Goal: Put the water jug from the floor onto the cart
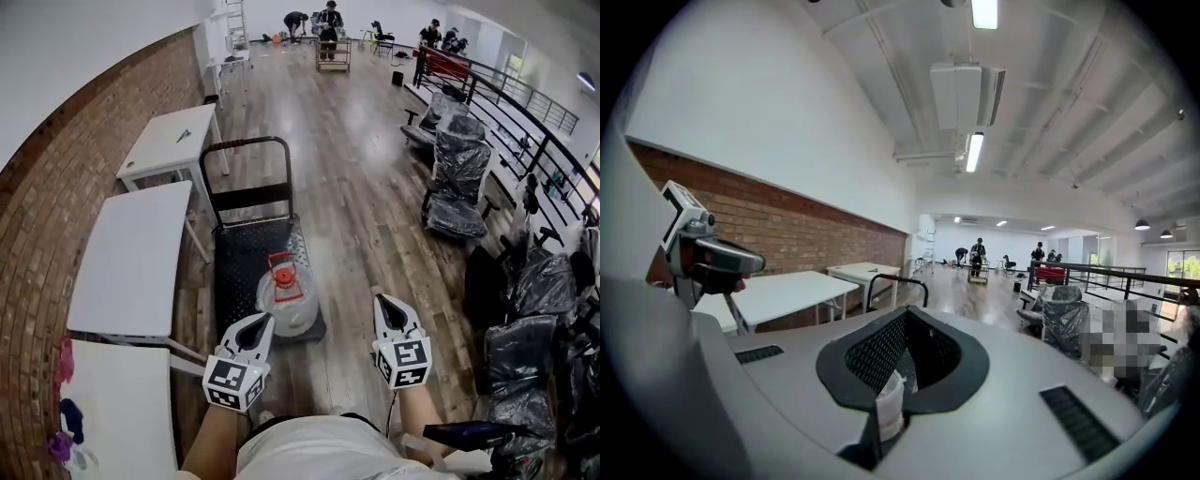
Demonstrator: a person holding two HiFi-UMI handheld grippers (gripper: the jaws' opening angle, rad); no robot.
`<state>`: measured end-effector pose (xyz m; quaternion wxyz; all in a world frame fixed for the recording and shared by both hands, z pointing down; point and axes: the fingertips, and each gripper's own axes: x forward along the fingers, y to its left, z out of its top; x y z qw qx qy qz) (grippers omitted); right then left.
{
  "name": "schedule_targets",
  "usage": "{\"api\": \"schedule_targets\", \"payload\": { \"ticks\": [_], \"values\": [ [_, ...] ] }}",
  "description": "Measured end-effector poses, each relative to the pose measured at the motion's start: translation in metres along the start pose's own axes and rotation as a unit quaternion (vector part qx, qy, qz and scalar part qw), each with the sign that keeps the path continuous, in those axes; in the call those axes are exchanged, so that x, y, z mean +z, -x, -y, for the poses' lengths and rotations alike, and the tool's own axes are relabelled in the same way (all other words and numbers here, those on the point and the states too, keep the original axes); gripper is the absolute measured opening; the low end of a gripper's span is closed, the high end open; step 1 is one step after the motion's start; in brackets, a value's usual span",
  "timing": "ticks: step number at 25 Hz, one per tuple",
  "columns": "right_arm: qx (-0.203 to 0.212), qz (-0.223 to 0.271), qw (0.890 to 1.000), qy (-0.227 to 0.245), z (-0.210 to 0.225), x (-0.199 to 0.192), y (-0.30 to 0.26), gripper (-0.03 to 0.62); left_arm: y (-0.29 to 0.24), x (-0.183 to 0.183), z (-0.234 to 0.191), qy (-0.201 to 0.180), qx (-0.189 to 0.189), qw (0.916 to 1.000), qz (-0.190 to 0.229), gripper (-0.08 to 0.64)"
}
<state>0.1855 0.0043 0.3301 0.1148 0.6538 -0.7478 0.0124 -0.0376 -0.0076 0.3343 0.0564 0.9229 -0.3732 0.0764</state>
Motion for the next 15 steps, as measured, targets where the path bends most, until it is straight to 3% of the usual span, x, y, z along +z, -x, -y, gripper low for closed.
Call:
{"api": "schedule_targets", "payload": {
  "ticks": [6,11,15],
  "values": [
    [0.019,-0.002,0.999,0.027,-0.056,0.019,-0.008,0.005,0.032,0.009,-0.039,0.005,0.007,0.9998,0.019,0.0],
    [0.019,-0.013,0.999,0.042,-0.063,0.02,-0.001,0.005,0.037,0.008,-0.051,0.033,0.014,0.9989,0.029,0.001],
    [0.016,-0.019,0.998,0.051,-0.062,0.018,0.007,0.005,0.038,0.01,-0.047,0.033,0.01,0.9987,0.038,0.0]
  ]
}}
